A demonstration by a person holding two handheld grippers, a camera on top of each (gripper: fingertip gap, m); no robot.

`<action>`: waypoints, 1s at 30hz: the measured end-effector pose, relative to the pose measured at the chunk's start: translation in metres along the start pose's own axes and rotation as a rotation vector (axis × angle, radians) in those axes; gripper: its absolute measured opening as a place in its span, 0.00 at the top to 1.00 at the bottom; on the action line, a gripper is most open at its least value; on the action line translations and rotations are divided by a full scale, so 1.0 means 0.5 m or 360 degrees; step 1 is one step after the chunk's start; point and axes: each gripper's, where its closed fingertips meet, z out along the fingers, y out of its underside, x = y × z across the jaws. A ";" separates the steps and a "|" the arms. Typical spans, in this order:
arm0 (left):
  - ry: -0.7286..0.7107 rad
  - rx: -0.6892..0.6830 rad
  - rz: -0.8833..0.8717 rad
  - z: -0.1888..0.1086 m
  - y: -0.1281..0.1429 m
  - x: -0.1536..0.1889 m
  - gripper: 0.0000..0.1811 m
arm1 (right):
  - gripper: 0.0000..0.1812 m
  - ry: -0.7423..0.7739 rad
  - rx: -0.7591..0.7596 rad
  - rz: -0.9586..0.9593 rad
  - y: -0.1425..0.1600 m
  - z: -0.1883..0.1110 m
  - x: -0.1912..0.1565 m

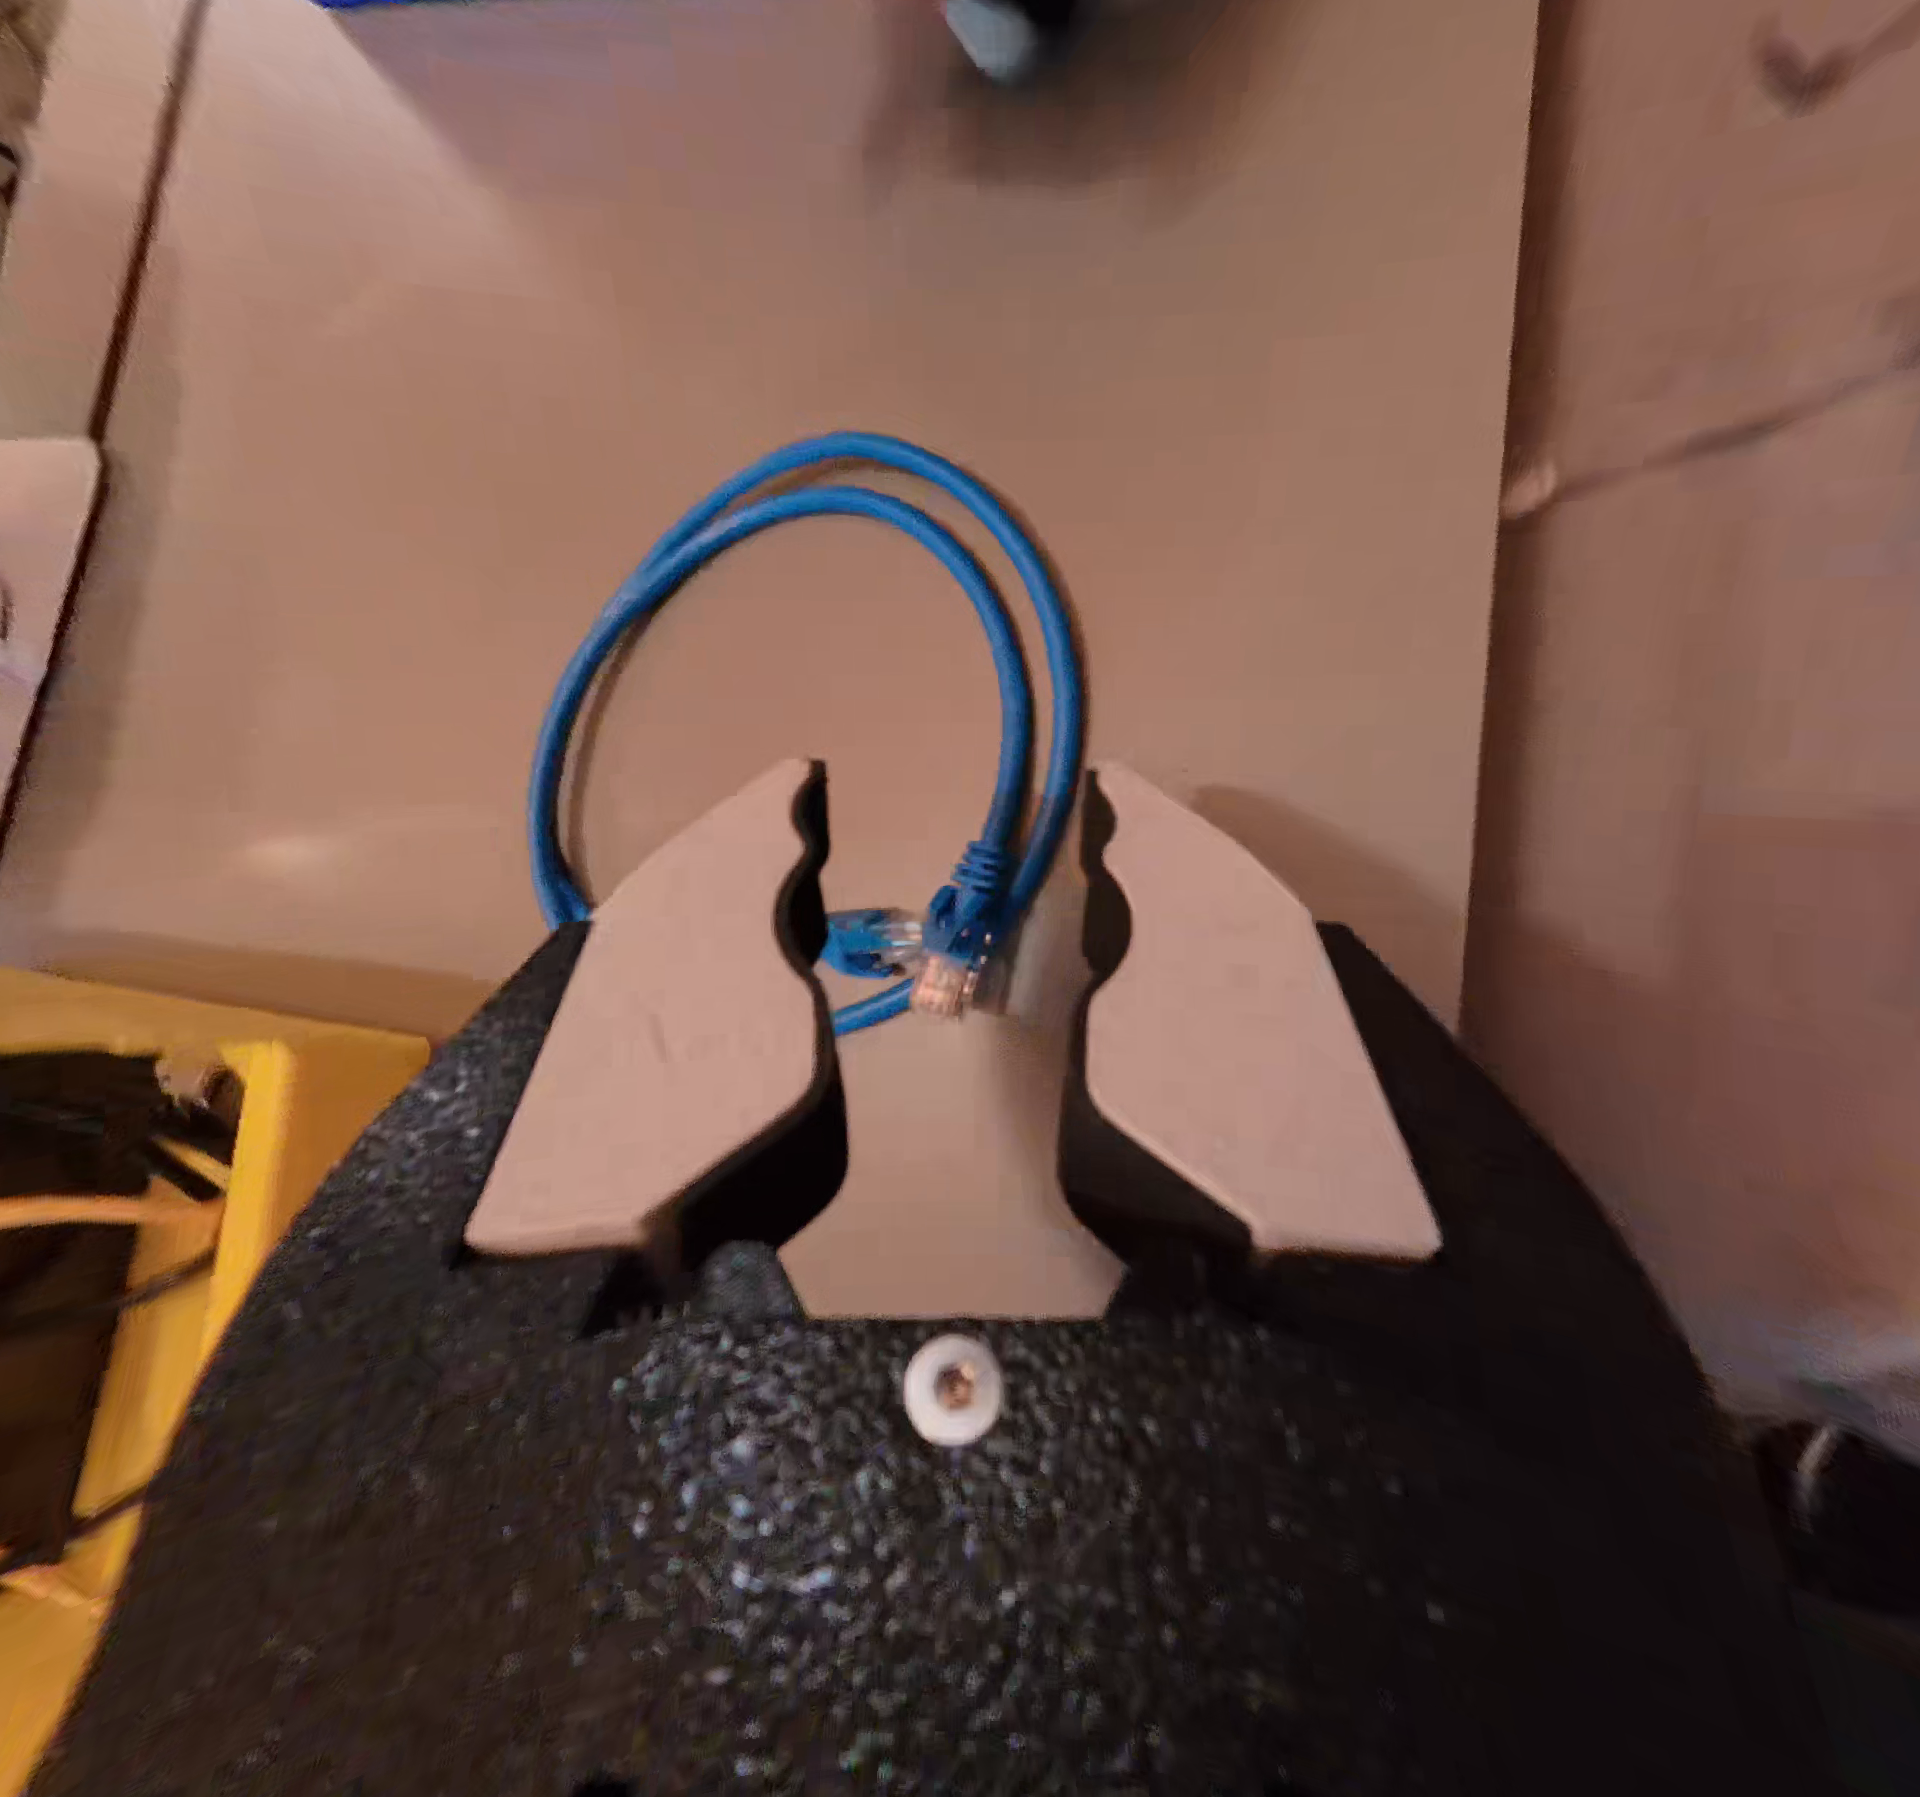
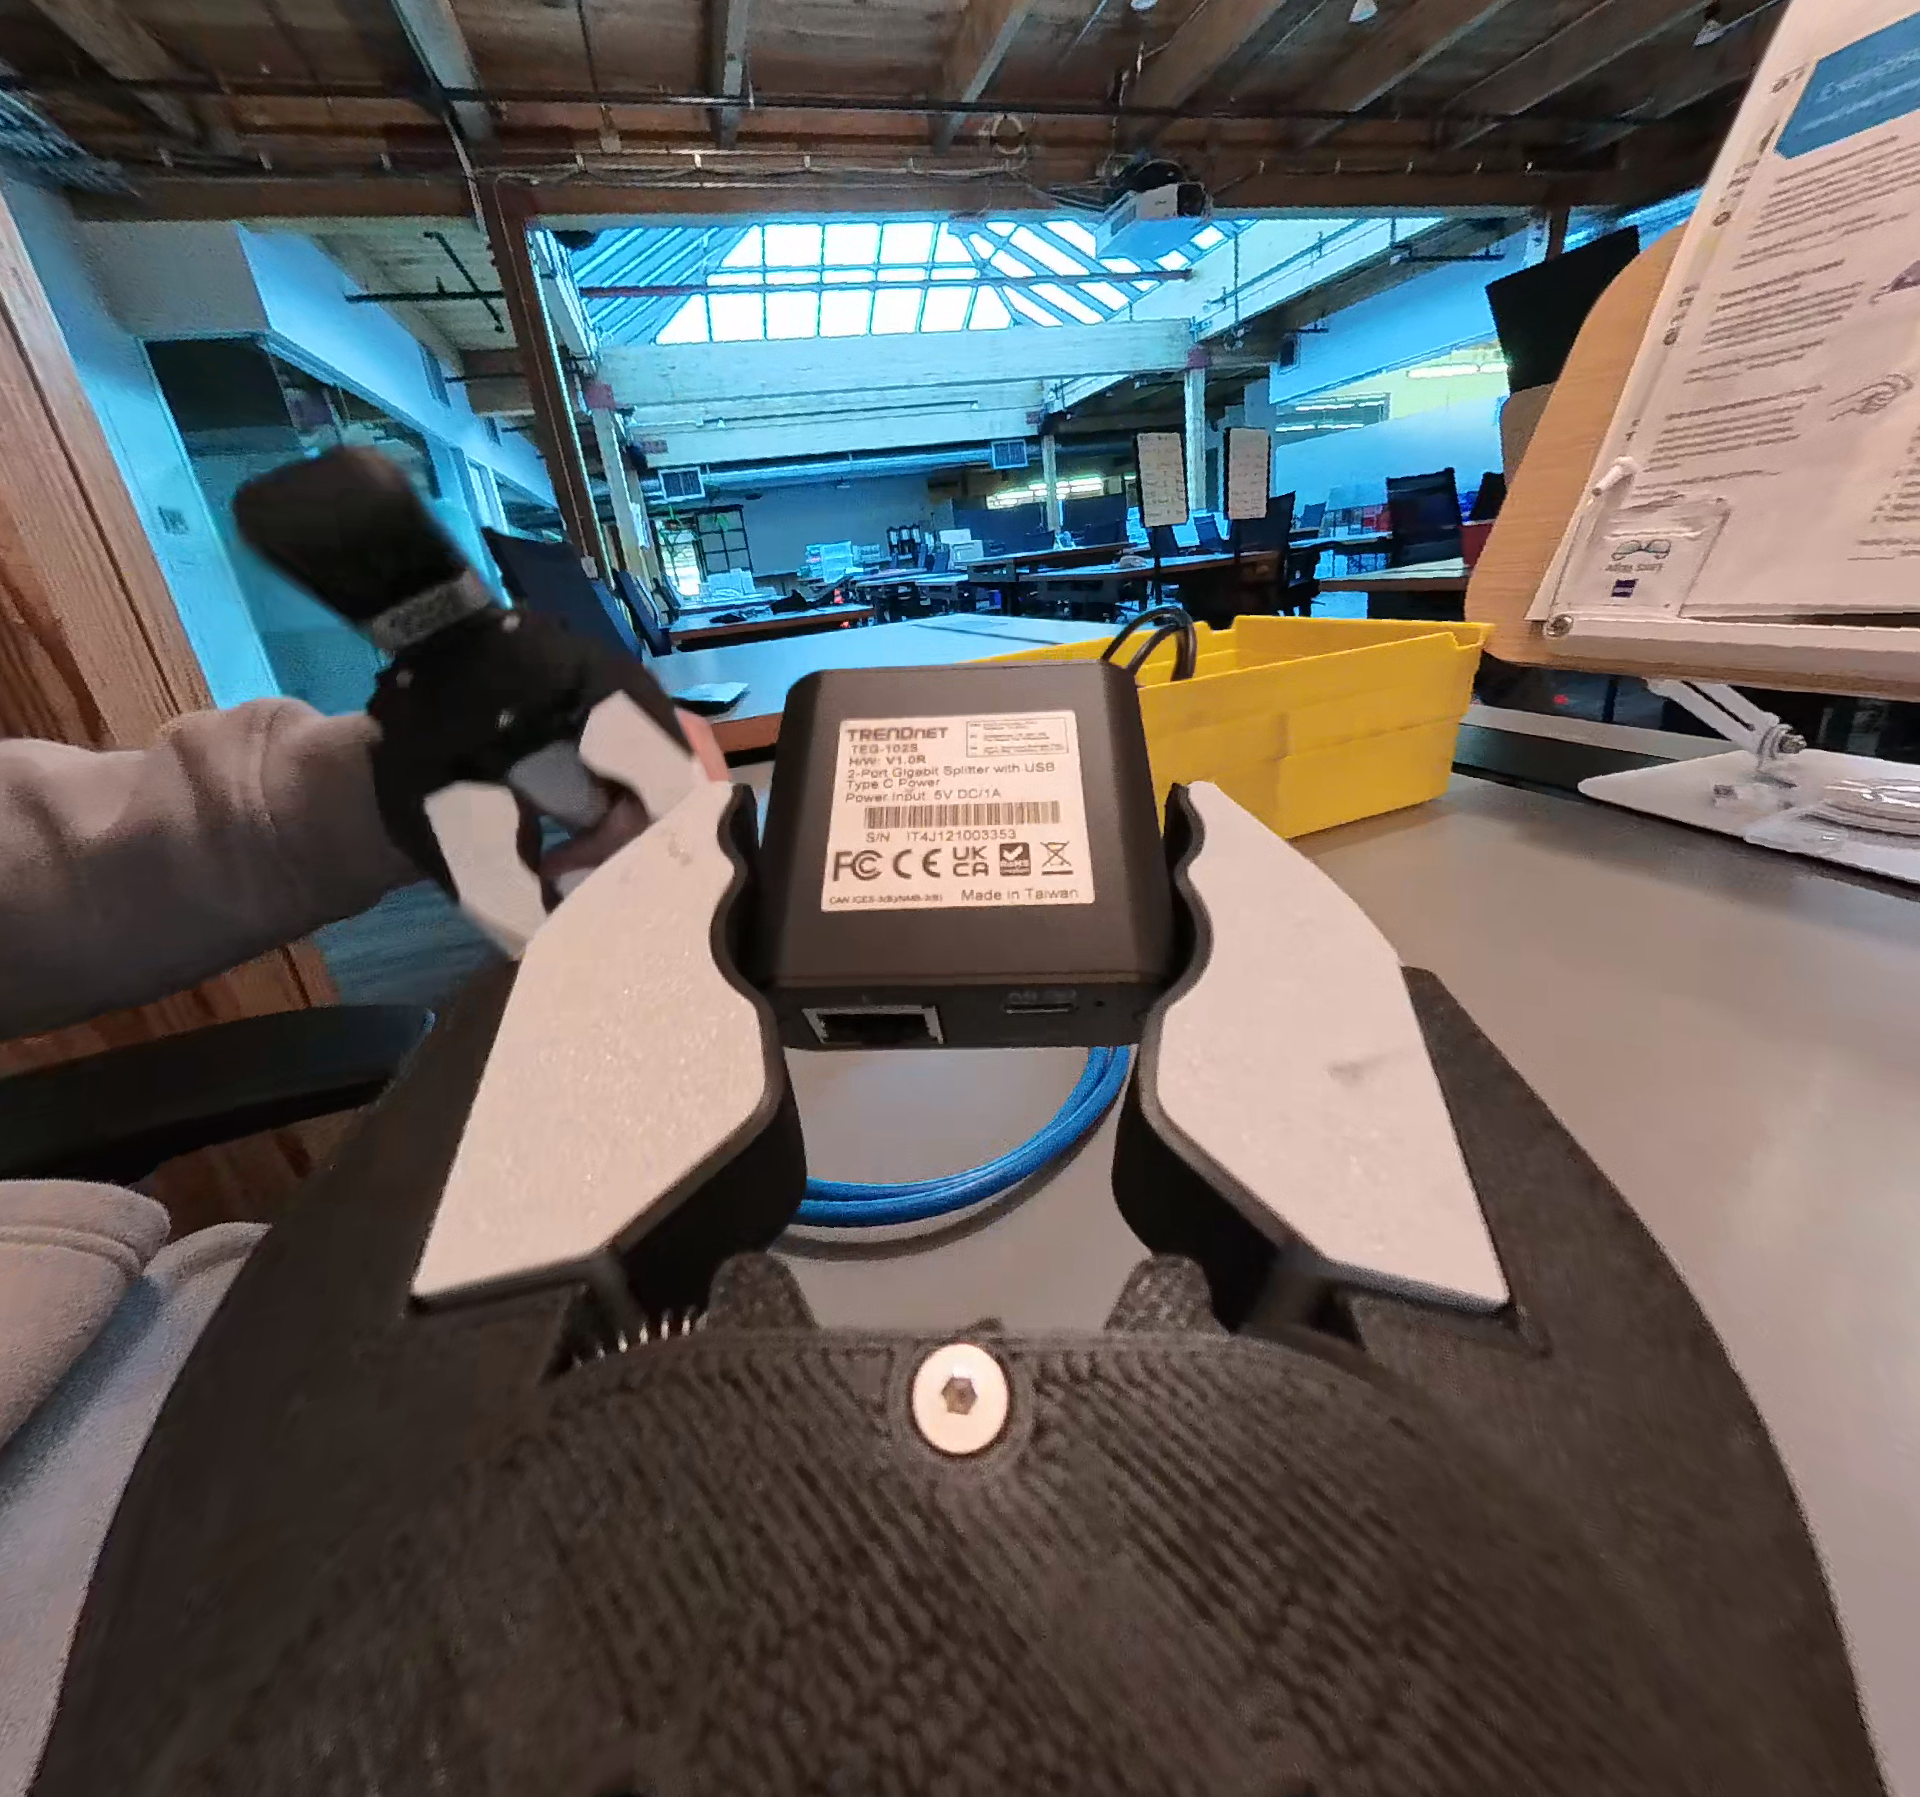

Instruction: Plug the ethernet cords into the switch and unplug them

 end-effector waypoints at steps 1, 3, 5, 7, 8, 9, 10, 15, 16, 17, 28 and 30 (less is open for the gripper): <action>-0.0022 0.0084 -0.0099 -0.021 -0.010 -0.016 0.71 | 0.58 -0.0012 -0.0004 0.0004 0.001 0.000 -0.001; -0.0059 0.0141 -0.0217 -0.060 -0.002 -0.046 0.69 | 0.58 -0.0041 0.0005 0.0026 -0.001 -0.001 -0.003; -0.0109 -0.0043 -0.0228 -0.076 0.052 -0.071 0.75 | 0.58 -0.0065 0.0019 0.0057 -0.003 -0.003 -0.002; -0.0052 -0.0235 -0.0182 -0.068 0.102 -0.065 0.80 | 0.58 -0.0084 0.0027 0.0078 -0.004 -0.004 -0.003; 0.0014 -0.0285 -0.0181 -0.057 0.115 -0.052 0.83 | 0.58 -0.0087 0.0027 0.0083 -0.004 -0.004 -0.002; 0.0079 -0.0324 -0.0191 -0.044 0.121 -0.038 0.86 | 0.58 -0.0101 0.0026 0.0083 -0.004 -0.004 -0.004; 0.0137 -0.0358 -0.0197 -0.030 0.122 -0.023 0.87 | 0.58 -0.0111 0.0024 0.0082 -0.004 -0.004 -0.006; 0.0259 -0.0411 -0.0136 0.037 0.094 0.017 0.92 | 0.58 -0.0127 0.0029 0.0080 -0.005 -0.005 -0.008; 0.0249 -0.0385 -0.0134 0.050 0.080 0.019 0.92 | 0.58 -0.0133 0.0028 0.0081 -0.005 -0.005 -0.009; 0.0243 -0.0349 -0.0143 0.062 0.065 0.021 0.92 | 0.58 -0.0131 0.0028 0.0080 -0.005 -0.005 -0.009; 0.0176 -0.0284 -0.0222 0.060 0.023 0.013 0.91 | 0.58 -0.0169 0.0025 0.0082 -0.005 -0.005 -0.014; 0.0276 -0.0405 -0.0351 0.058 0.039 0.033 0.90 | 0.58 -0.0196 0.0027 0.0084 -0.005 -0.006 -0.018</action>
